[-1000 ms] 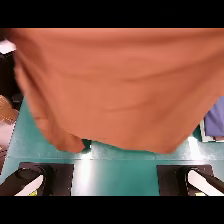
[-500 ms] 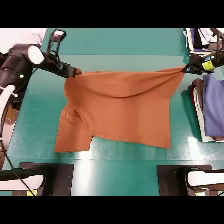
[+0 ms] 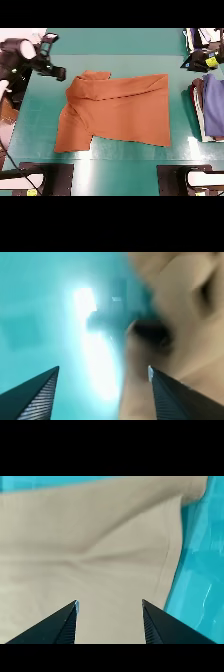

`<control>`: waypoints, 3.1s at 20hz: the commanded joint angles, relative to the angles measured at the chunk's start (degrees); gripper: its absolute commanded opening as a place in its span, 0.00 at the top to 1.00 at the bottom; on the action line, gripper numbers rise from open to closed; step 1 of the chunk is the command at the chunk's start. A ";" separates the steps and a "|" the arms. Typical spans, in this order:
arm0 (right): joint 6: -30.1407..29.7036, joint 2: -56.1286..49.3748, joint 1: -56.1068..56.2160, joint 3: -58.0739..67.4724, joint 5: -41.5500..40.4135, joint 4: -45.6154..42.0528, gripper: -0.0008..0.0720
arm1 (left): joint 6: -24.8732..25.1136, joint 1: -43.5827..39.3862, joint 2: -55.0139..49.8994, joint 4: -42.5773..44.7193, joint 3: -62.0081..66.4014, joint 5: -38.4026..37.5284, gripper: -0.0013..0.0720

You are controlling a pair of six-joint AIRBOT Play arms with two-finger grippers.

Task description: Fold the shirts.

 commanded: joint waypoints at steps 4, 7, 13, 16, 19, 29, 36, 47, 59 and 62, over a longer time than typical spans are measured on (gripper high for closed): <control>-1.31 15.23 -0.15 -18.34 -0.07 0.98 0.37 | 2.01 14.99 6.91 -15.50 -18.97 -5.73 0.10; -1.31 20.28 -0.20 -24.50 -3.41 3.48 0.37 | 4.68 17.62 6.95 -19.06 -28.30 -2.97 0.10; -1.27 23.98 -0.17 -30.12 -6.08 4.70 0.37 | 6.49 17.59 6.88 -24.44 -38.21 6.08 0.10; -1.27 23.98 -0.17 -30.12 -6.19 5.81 0.37 | 8.00 16.22 6.88 -26.99 -38.86 7.43 0.10; -1.27 23.98 -0.17 -30.12 -6.36 6.08 0.37 | 7.93 12.44 6.88 -26.99 -38.86 9.66 0.10; -1.27 24.11 -4.66 -34.91 0.61 1.68 0.37 | 7.52 9.75 9.35 -28.11 -36.06 8.31 0.95; -1.20 29.49 -12.98 -62.60 0.57 -5.88 0.37 | 7.96 9.75 17.59 -28.11 -34.51 8.31 0.95; 1.90 29.53 -2.10 -74.99 -11.26 0.04 0.55 | 7.91 9.75 17.59 -28.26 -34.51 8.90 0.95; -3.32 32.22 -1.51 -68.63 -12.20 6.10 0.97 | 5.31 9.77 22.10 -28.02 -31.28 5.88 0.95; -3.72 39.45 -1.70 -54.90 -12.22 5.79 0.97 | 5.31 9.77 29.29 -27.54 -22.29 4.17 0.95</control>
